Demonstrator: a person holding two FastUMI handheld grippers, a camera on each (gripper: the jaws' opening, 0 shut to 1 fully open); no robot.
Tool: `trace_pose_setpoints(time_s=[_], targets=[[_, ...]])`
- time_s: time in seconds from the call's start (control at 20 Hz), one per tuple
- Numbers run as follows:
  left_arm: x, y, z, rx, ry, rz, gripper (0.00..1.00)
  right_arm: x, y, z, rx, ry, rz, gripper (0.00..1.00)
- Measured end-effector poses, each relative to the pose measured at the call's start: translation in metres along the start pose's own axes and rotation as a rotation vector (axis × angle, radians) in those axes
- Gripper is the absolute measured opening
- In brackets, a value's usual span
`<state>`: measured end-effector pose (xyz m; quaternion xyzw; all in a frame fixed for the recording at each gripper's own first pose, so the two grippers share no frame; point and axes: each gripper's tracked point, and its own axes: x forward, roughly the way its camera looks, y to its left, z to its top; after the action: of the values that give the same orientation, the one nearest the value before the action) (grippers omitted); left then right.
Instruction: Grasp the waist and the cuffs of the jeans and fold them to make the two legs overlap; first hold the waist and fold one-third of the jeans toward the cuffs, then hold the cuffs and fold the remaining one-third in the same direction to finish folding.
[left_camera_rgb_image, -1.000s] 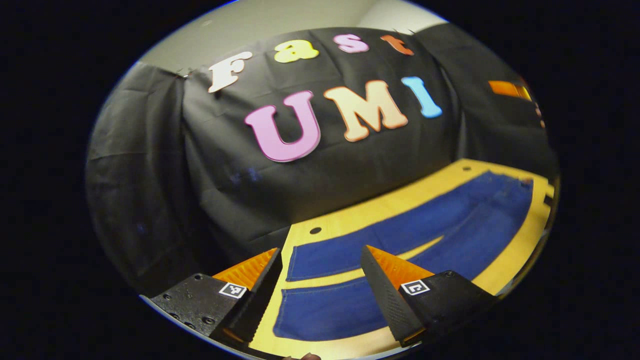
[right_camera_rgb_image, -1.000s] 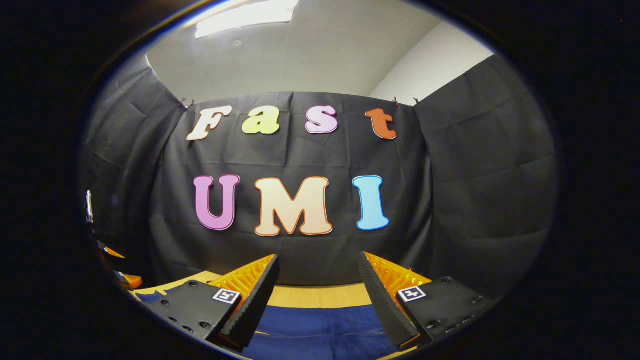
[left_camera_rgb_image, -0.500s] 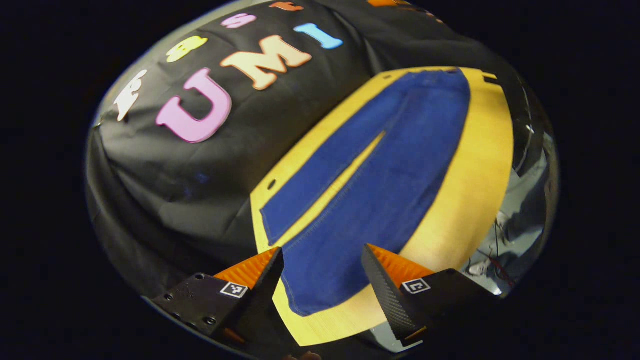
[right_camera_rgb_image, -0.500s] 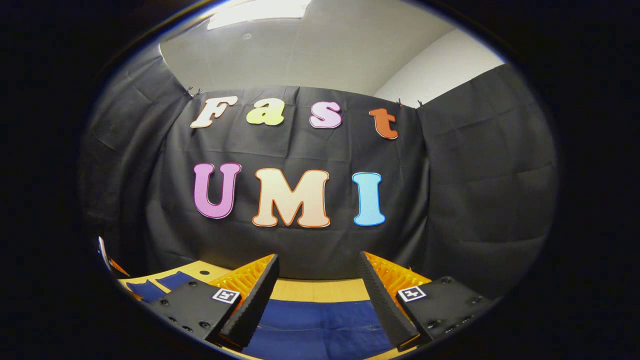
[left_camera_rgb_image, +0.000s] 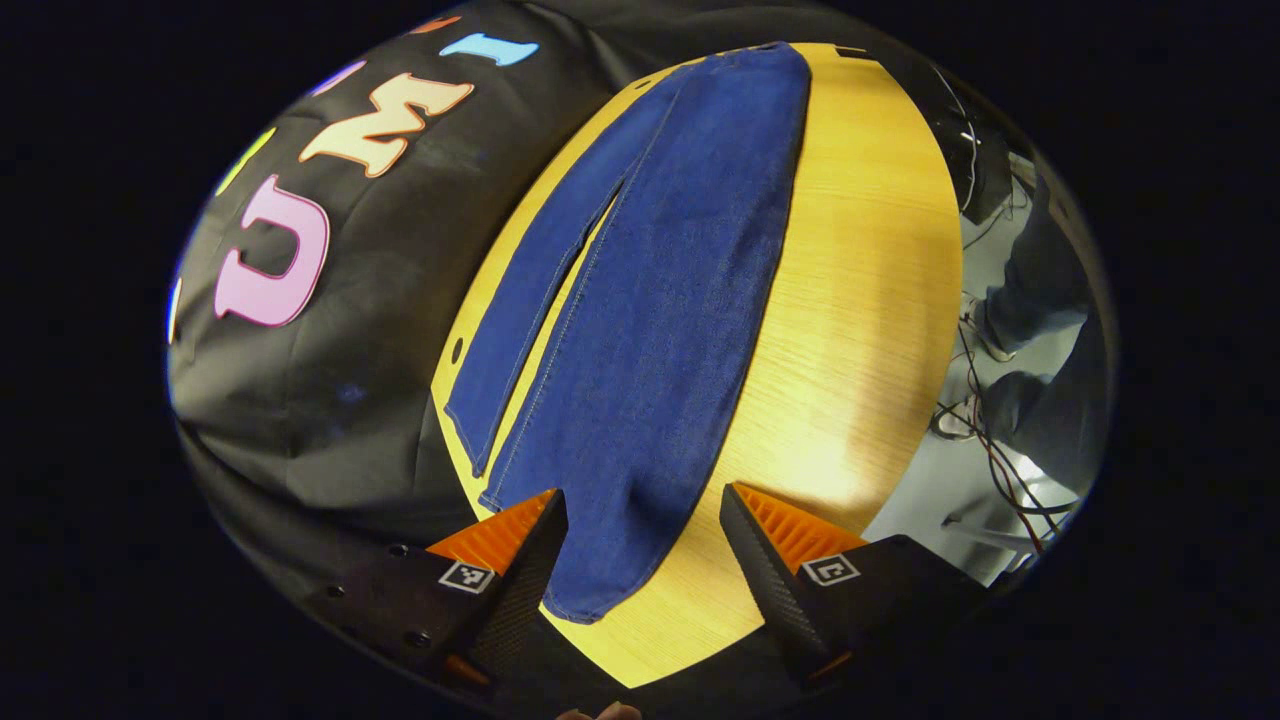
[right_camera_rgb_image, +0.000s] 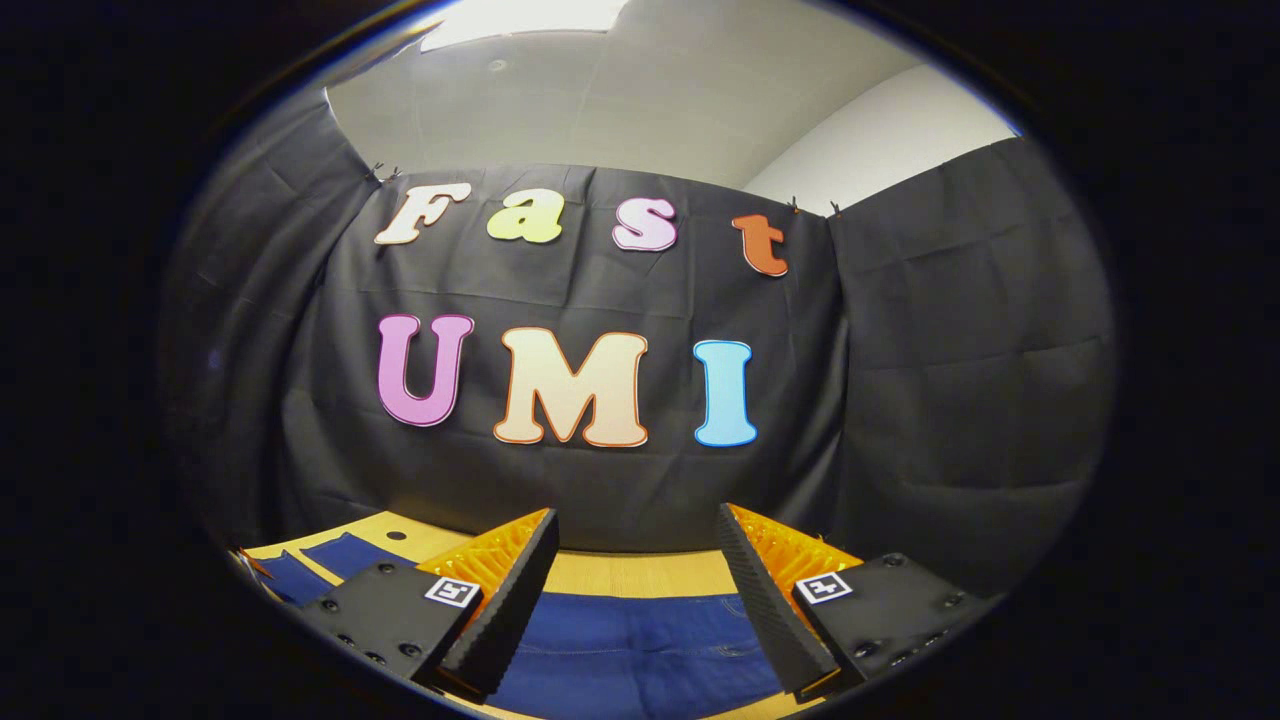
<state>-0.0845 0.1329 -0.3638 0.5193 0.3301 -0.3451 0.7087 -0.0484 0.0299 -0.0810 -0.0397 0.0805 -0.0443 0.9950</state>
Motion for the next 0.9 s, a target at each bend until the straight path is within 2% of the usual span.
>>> trace_pose_setpoints(time_s=[0.35,0.4,0.6,0.65,0.75,0.9], targets=[[0.027,0.019,0.014,0.124,0.008,-0.044,0.85,-0.011,-0.008,-0.004,-0.024,0.011,-0.03,0.98],[0.031,0.018,0.014,0.132,0.009,-0.062,0.8,-0.012,-0.011,-0.006,-0.024,0.015,-0.036,0.98],[0.039,0.004,0.013,0.162,0.027,-0.133,0.31,-0.016,-0.018,-0.008,-0.023,0.025,-0.053,0.98],[0.04,0.001,0.012,0.145,0.03,-0.14,0.16,-0.016,-0.021,-0.01,-0.028,0.025,-0.058,1.0],[0.037,0.005,0.012,0.112,0.024,-0.117,0.01,-0.015,-0.024,-0.012,-0.033,0.031,-0.062,0.98],[0.038,0.008,0.01,0.035,0.054,-0.117,0.0,-0.006,-0.035,-0.029,-0.11,0.07,-0.032,1.0]])
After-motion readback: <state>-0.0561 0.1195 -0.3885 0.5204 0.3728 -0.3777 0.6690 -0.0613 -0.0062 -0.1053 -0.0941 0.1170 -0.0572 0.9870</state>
